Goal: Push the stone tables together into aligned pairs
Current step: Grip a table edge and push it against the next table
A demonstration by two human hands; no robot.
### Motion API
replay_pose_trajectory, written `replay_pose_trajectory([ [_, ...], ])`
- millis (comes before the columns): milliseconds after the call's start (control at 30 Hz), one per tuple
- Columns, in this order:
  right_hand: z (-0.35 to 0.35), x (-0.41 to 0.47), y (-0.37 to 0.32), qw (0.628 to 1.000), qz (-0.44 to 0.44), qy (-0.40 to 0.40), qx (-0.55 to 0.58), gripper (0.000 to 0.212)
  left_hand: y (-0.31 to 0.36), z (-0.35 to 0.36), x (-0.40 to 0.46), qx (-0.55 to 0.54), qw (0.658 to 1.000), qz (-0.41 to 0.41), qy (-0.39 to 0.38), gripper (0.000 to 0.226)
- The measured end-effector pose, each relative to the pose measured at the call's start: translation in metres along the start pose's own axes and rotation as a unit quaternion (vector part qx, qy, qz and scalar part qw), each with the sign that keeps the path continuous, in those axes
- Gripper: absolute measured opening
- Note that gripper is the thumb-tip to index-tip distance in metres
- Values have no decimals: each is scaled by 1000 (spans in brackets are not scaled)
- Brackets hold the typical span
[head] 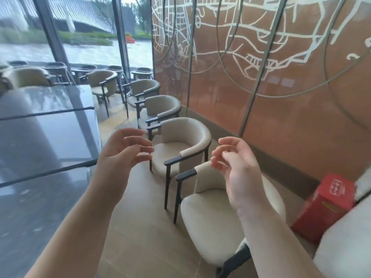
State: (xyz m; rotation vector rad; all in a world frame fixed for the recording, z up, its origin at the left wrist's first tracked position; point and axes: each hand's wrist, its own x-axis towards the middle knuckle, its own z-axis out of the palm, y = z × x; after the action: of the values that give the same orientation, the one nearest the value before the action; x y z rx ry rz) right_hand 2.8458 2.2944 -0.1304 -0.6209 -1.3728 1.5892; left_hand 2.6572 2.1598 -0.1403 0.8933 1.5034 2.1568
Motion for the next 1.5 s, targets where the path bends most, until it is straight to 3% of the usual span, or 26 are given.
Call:
replay_pose_trajectory([
  [267, 107, 139, 53, 996, 33, -76, -41, 25, -40, -76, 126, -5, 996, 17, 88, 31],
  [600, 271, 233, 145, 953, 120, -276, 34, 30, -53, -197, 182, 66, 962, 25, 263, 30],
  [767, 358, 264, 207, 906, 170, -384, 55, 32, -66, -265, 189, 98, 911, 35, 399, 30],
  [967, 439, 319, 282, 850, 204, -484, 33, 32, -113, -298, 227, 111, 855, 28, 505, 25],
  [1167, 503, 372, 332, 758, 225, -611, -44, 30, -159, -302, 289, 66, 783, -19, 618, 30],
  [1500, 520, 344, 393, 653, 251, -708, -96, 37, -189, -280, 250, 64, 666, -78, 739, 32],
])
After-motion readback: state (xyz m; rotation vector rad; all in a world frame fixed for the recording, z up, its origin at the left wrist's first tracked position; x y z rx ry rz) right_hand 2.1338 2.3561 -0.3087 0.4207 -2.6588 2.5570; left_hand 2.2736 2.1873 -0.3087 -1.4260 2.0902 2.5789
